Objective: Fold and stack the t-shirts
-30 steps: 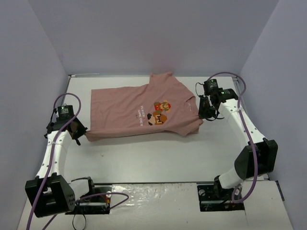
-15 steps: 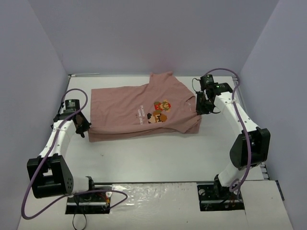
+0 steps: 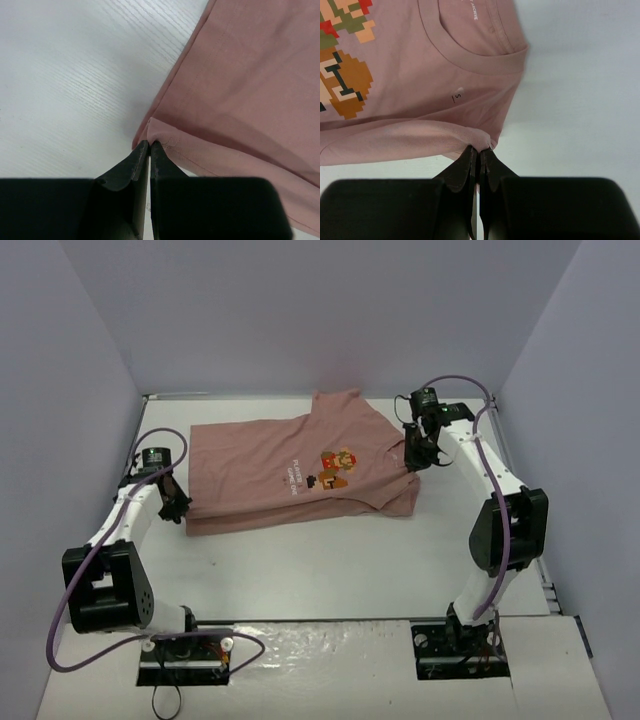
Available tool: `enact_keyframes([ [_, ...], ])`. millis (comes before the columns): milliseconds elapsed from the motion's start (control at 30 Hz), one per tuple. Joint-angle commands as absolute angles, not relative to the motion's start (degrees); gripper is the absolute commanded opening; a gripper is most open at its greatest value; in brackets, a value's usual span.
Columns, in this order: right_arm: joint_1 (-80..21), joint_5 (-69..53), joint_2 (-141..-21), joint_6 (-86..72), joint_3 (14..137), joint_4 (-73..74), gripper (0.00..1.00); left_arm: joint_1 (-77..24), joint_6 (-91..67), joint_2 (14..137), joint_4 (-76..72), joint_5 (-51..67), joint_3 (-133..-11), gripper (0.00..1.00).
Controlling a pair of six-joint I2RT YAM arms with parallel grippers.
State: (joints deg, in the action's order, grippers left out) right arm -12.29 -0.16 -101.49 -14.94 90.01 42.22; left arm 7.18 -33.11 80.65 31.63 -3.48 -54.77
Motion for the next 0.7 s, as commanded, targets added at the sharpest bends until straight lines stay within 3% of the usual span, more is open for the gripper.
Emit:
enact_keyframes([
  [0, -12.04, 1.92, -102.93, -13.96, 93.53, 42.36, 0.0, 7.46, -34.05, 83.12, 27.56, -5.88, -58.32, 0.0],
  [567, -12.13, 3.34, -113.56, -13.36, 99.93, 41.83, 0.0, 7.03, -32.78, 92.9, 23.91, -4.57, -63.9, 0.0],
  [667, -12.04, 3.32, -116.33, -13.35, 102.65, 41.75, 0.0, 6.77, -32.06, 94.15, 23.91, -4.72, -65.16, 0.04],
])
